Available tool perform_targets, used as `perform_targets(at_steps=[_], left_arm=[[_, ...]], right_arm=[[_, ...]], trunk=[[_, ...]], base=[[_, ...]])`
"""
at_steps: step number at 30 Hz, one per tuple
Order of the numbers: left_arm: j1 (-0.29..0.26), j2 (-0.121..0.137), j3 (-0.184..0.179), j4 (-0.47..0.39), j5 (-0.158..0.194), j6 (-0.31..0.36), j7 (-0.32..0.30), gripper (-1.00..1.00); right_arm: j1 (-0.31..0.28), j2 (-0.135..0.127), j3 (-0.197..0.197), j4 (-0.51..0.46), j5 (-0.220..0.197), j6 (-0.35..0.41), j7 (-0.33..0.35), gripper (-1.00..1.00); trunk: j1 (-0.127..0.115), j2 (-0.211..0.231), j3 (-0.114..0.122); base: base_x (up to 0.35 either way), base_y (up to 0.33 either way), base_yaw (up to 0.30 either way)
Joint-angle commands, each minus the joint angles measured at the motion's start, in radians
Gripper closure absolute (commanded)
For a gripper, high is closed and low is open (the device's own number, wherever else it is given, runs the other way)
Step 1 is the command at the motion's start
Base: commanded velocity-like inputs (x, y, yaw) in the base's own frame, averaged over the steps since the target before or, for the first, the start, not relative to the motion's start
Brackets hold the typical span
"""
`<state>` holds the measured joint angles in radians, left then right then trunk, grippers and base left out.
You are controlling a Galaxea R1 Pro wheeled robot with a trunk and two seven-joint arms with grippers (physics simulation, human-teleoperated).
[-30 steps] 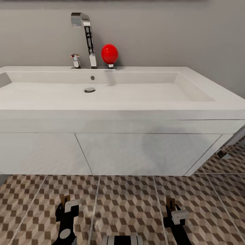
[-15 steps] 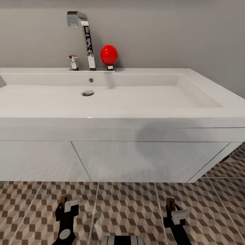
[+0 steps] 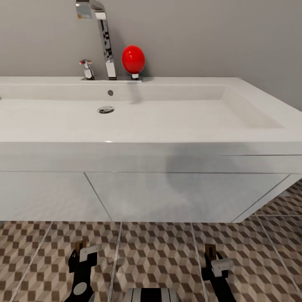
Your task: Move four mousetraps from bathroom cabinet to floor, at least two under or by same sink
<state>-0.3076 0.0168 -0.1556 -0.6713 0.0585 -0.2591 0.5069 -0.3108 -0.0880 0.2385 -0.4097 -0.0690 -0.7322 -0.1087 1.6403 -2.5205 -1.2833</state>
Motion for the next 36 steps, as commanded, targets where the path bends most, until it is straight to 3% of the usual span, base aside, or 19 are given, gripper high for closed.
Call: perform_targets(at_steps=[1, 10, 16, 22, 28, 36], left_arm=[[-0.001, 0.002, -0.008, 0.000, 0.006, -0.003, 0.008, 1.00], [-0.001, 0.002, -0.007, 0.000, 0.006, -0.003, 0.008, 1.00], [-0.001, 0.002, -0.008, 0.001, 0.009, -0.003, 0.004, 1.00], [-0.001, 0.003, -0.010, -0.011, 0.009, 0.005, -0.003, 1.00], [-0.005, 0.010, -0.010, -0.094, 0.008, 0.092, -0.007, 1.00], [-0.033, 0.014, -0.007, -0.128, 0.009, 0.188, -0.010, 1.00]], right_arm=[[-0.001, -0.001, 0.008, 0.000, -0.009, -0.003, -0.004, 1.00], [-0.001, -0.001, 0.007, 0.000, -0.009, -0.004, -0.005, 1.00], [-0.001, -0.002, 0.006, -0.002, -0.008, -0.004, -0.006, 1.00], [-0.004, -0.002, 0.005, -0.066, -0.009, 0.008, -0.006, 1.00], [-0.040, -0.003, 0.005, -0.076, -0.012, 0.012, -0.006, 1.00], [-0.048, -0.003, 0.005, -0.075, -0.013, 0.019, -0.005, 1.00]], trunk=[[0.000, -0.001, -0.005], [0.004, -0.003, -0.039], [0.004, -0.003, -0.039], [0.004, -0.003, -0.039], [0.004, -0.003, -0.039], [0.004, -0.003, -0.039]], base=[[0.000, 0.000, 0.000], [0.000, 0.000, 0.000], [0.000, 0.000, 0.000], [0.000, 0.000, 0.000], [0.000, 0.000, 0.000], [0.000, 0.000, 0.000]])
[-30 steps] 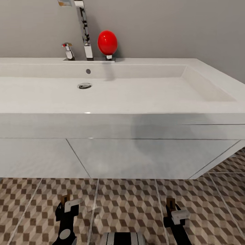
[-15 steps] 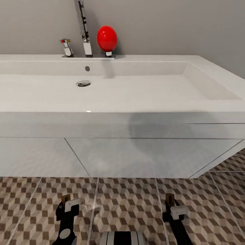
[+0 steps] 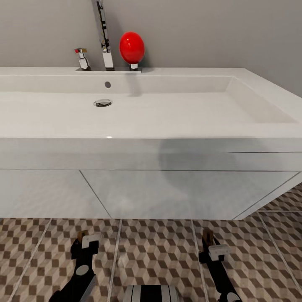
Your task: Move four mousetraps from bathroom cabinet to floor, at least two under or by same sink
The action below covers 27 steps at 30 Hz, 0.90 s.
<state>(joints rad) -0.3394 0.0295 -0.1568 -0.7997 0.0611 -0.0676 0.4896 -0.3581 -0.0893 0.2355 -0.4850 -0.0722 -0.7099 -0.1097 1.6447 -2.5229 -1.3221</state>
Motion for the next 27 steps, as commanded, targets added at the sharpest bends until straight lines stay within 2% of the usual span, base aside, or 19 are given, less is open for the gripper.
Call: perform_targets(at_steps=[1, 7, 10, 13, 27], left_arm=[[-0.005, -0.001, -0.006, -0.003, 0.007, 0.000, 0.007, 1.00], [-0.013, -0.007, -0.010, -0.017, 0.006, 0.006, 0.003, 1.00], [-0.014, -0.007, -0.010, -0.018, 0.006, 0.004, -0.065, 1.00], [-0.014, -0.002, -0.008, -0.017, 0.004, 0.001, -0.102, 1.00], [-0.015, 0.000, -0.006, -0.027, 0.005, -0.004, -0.104, 1.00]], right_arm=[[-0.005, -0.001, 0.008, 0.000, -0.009, 0.002, -0.004, 1.00], [-0.021, -0.001, 0.009, 0.000, -0.008, 0.020, -0.002, 1.00], [-0.022, -0.001, 0.010, 0.000, -0.008, 0.021, -0.002, 1.00], [-0.022, -0.001, 0.010, 0.000, -0.008, 0.021, -0.002, 1.00], [-0.022, -0.001, 0.010, 0.000, -0.005, 0.021, -0.002, 1.00]], trunk=[[0.000, 0.000, -0.001], [0.000, 0.000, -0.001], [0.000, 0.000, -0.001], [0.000, 0.000, -0.001], [0.000, 0.000, -0.001]], base=[[0.000, 0.000, 0.000], [0.000, 0.000, 0.000], [0.000, 0.000, 0.000], [0.000, 0.000, 0.000], [0.000, 0.000, 0.000]])
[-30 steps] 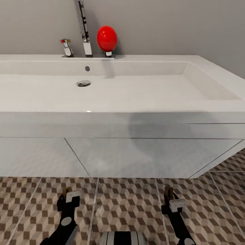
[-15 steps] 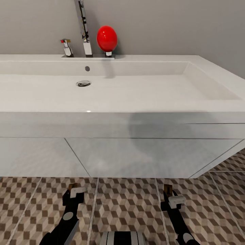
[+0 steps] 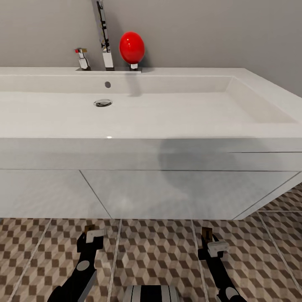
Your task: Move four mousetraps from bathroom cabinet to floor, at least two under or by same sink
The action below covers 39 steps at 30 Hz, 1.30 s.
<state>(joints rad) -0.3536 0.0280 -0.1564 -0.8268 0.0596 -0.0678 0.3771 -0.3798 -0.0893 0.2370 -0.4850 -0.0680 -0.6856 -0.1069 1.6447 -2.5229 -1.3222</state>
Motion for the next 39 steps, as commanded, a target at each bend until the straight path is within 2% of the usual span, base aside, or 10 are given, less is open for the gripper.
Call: perform_targets(at_steps=[1, 7, 16, 24, 39], left_arm=[[-0.001, 0.001, -0.006, 0.000, 0.006, -0.004, 0.009, 1.00], [-0.001, -0.001, -0.006, 0.000, 0.006, -0.004, 0.009, 1.00], [-0.001, -0.003, -0.006, 0.000, 0.006, -0.028, 0.011, 1.00], [0.000, -0.005, -0.006, 0.000, 0.007, -0.036, 0.011, 1.00], [0.000, -0.003, -0.006, 0.000, 0.006, -0.041, 0.013, 1.00]], right_arm=[[-0.001, -0.001, 0.008, 0.000, -0.009, -0.003, -0.005, 1.00], [-0.001, -0.001, 0.008, 0.000, -0.009, -0.003, -0.005, 1.00], [-0.001, -0.001, 0.008, 0.000, -0.009, -0.003, -0.005, 1.00], [-0.001, -0.001, 0.008, 0.000, -0.009, -0.004, -0.005, 1.00], [-0.001, -0.001, 0.008, 0.000, -0.009, -0.005, -0.005, 1.00]], trunk=[[0.000, 0.000, -0.001], [0.000, 0.000, -0.001], [0.004, -0.002, -0.035], [0.004, -0.002, -0.035], [0.011, -0.006, -0.093]], base=[[0.000, 0.000, 0.000], [0.000, 0.000, 0.000], [0.000, 0.000, 0.000], [0.000, 0.000, 0.000], [0.000, 0.000, 0.000]])
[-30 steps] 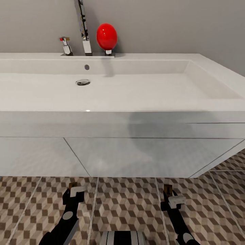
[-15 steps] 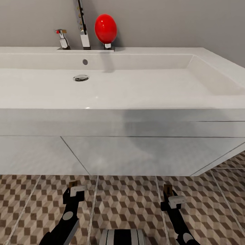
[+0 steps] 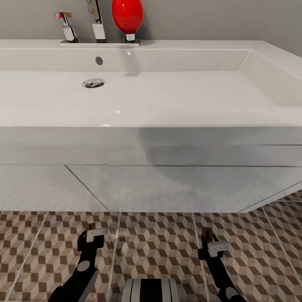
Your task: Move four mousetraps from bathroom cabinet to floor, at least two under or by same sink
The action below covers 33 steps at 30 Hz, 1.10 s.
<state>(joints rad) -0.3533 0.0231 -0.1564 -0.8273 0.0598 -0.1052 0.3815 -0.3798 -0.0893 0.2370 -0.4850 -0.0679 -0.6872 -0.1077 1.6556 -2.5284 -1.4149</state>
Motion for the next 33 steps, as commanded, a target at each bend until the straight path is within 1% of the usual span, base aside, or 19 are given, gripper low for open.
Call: perform_targets(at_steps=[1, 13, 15, 20, 25, 30, 33], left_arm=[[-0.001, 0.001, -0.006, 0.000, 0.006, -0.004, 0.008, 1.00], [-0.001, 0.000, -0.006, 0.000, 0.006, -0.008, 0.008, 1.00], [-0.001, 0.000, -0.006, 0.000, 0.006, -0.010, 0.007, 1.00], [-0.008, 0.003, -0.006, -0.013, 0.006, -0.001, -0.001, 1.00], [-0.024, 0.003, -0.006, -0.024, 0.004, 0.002, -0.002, 1.00], [-0.050, 0.006, -0.005, -0.025, 0.003, 0.003, -0.003, 1.00], [-0.070, 0.004, -0.005, -0.026, 0.003, 0.027, -0.004, 1.00]], right_arm=[[-0.001, -0.001, 0.008, 0.000, -0.009, -0.003, -0.004, 1.00], [-0.001, -0.003, 0.007, -0.002, -0.008, -0.003, -0.004, 1.00], [-0.009, -0.010, 0.007, -0.014, -0.009, -0.002, -0.004, 1.00], [-0.046, -0.017, 0.007, -0.029, -0.012, 0.010, -0.004, 1.00], [-0.070, -0.018, 0.007, -0.032, -0.010, 0.069, -0.005, 1.00], [-0.081, -0.018, 0.007, -0.032, -0.010, 0.081, -0.004, 1.00], [-0.082, -0.018, 0.007, -0.032, -0.009, 0.081, -0.004, 1.00]], trunk=[[0.000, 0.000, -0.001], [0.000, 0.000, -0.001], [0.000, 0.000, -0.001], [0.000, 0.000, -0.001], [0.000, 0.000, -0.001], [0.000, 0.000, -0.001], [0.000, 0.000, -0.001]], base=[[0.000, 0.000, 0.000], [0.000, 0.000, 0.000], [0.000, 0.000, 0.000], [0.000, 0.000, 0.000], [0.000, 0.000, 0.000], [0.000, 0.000, 0.000], [0.000, 0.000, 0.000]])
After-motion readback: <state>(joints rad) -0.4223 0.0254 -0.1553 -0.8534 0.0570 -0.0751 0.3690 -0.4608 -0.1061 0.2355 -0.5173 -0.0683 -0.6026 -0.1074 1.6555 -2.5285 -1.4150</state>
